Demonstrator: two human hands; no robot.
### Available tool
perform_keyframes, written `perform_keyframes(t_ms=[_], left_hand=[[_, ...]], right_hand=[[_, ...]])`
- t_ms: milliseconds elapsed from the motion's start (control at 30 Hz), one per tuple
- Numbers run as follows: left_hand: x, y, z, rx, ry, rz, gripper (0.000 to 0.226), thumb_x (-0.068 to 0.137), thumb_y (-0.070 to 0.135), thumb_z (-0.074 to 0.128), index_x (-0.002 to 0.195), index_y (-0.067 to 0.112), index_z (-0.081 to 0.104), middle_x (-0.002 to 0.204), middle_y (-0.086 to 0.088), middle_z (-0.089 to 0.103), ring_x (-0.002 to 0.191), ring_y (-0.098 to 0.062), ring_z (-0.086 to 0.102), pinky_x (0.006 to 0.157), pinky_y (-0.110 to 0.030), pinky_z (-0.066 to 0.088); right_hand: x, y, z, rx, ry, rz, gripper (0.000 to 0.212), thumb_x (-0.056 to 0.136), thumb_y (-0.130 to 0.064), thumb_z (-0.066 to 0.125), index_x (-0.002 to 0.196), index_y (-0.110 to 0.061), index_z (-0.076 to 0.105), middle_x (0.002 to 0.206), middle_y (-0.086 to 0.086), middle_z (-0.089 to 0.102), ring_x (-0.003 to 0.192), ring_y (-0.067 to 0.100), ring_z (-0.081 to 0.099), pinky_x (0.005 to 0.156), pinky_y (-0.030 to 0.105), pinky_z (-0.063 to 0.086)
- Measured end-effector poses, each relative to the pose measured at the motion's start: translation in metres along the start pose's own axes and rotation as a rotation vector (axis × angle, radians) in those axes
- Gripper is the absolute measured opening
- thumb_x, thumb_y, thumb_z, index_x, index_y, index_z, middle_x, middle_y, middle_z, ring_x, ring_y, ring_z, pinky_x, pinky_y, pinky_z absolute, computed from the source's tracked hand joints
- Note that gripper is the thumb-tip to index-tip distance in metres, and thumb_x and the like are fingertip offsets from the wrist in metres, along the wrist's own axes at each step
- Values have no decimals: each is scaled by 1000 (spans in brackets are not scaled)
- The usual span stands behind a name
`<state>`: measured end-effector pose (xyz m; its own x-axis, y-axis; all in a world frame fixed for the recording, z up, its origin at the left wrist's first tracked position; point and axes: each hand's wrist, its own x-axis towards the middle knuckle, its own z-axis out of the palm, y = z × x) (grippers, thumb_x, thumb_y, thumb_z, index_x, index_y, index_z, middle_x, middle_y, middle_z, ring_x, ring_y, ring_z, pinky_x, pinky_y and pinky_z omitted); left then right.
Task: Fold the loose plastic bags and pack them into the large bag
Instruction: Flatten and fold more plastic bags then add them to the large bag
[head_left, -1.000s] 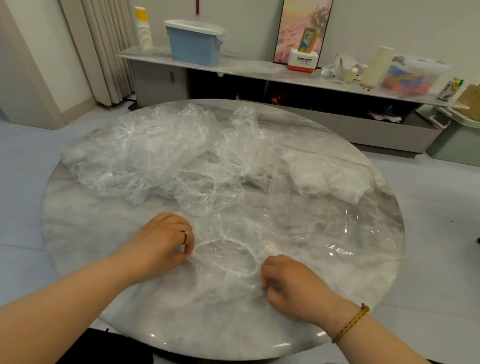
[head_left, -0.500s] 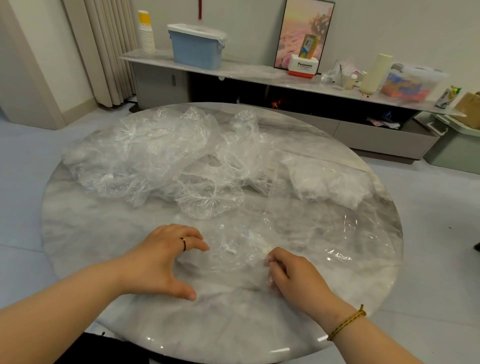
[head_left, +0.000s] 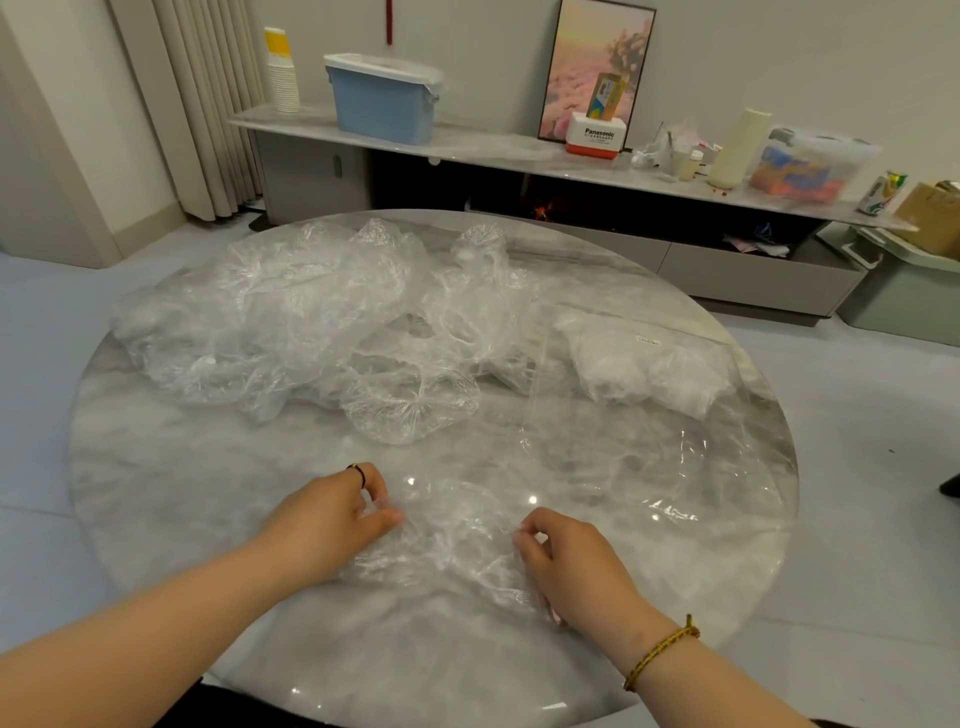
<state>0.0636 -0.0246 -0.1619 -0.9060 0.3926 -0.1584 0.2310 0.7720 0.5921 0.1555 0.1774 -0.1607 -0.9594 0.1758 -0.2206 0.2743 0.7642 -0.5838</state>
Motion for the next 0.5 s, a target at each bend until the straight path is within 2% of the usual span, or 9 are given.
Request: perform_keyframes(t_ms=[67, 167, 267, 300, 333, 400, 433, 500], left_hand=[[-1, 3, 4, 54, 37, -19, 17, 91, 34, 53, 81, 26, 40, 52, 6, 41, 50, -10, 41, 50, -25, 29], [-2, 10, 4, 118, 88, -60, 10, 95, 32, 43, 99, 23, 41, 54, 6, 44, 53, -11, 44, 47, -24, 28], [-3, 19, 0, 293, 169, -78, 26, 97, 34, 37, 120, 22, 37, 70, 6, 55, 68, -15, 56, 53, -25, 34], [-3, 20, 0, 344, 256, -19, 27, 97, 32, 38, 122, 21, 39, 80, 5, 60, 76, -18, 61, 58, -26, 38], [-1, 21, 0, 387, 370, 118, 27, 95, 28, 41, 120, 18, 45, 87, 2, 63, 80, -21, 64, 64, -27, 41], [-1, 21, 7, 386, 540, 463, 26, 88, 29, 43, 108, 16, 53, 88, -4, 67, 82, -22, 62, 74, -29, 38], [-3, 23, 10, 384, 537, 611, 26, 92, 31, 36, 106, 18, 54, 91, -5, 69, 89, -19, 56, 80, -29, 35], [-3, 24, 23, 493, 346, 721, 49, 101, 32, 15, 106, 22, 63, 103, -1, 69, 102, -15, 51, 96, -28, 28]], right_hand=[[1, 1, 3, -33, 18, 14, 25, 98, -25, 38, 74, -25, 44, 51, -4, 46, 43, 12, 42, 60, 28, 46], [3, 3, 6, -20, 47, 58, 24, 99, -22, 33, 87, -9, 49, 56, -2, 44, 57, 23, 47, 59, 29, 46], [7, 5, 7, -7, 64, 120, 25, 98, -19, 31, 77, -11, 42, 60, 0, 44, 60, 23, 46, 57, 28, 41], [8, 5, 6, -7, 72, 135, 27, 98, -18, 32, 73, -12, 39, 61, 0, 44, 61, 23, 45, 56, 27, 38], [9, 5, 6, -7, 79, 147, 27, 98, -18, 32, 72, -13, 38, 63, 0, 44, 62, 22, 44, 56, 26, 35], [10, 5, 6, -7, 89, 168, 23, 98, -19, 33, 78, -10, 42, 68, 2, 48, 65, 22, 45, 54, 26, 33], [11, 5, 7, -11, 90, 169, 20, 97, -20, 33, 83, -10, 43, 73, 4, 52, 65, 22, 45, 54, 26, 34], [9, 3, 4, -42, 97, 171, 15, 97, -23, 34, 91, -13, 44, 82, 4, 56, 69, 21, 48, 56, 25, 36]])
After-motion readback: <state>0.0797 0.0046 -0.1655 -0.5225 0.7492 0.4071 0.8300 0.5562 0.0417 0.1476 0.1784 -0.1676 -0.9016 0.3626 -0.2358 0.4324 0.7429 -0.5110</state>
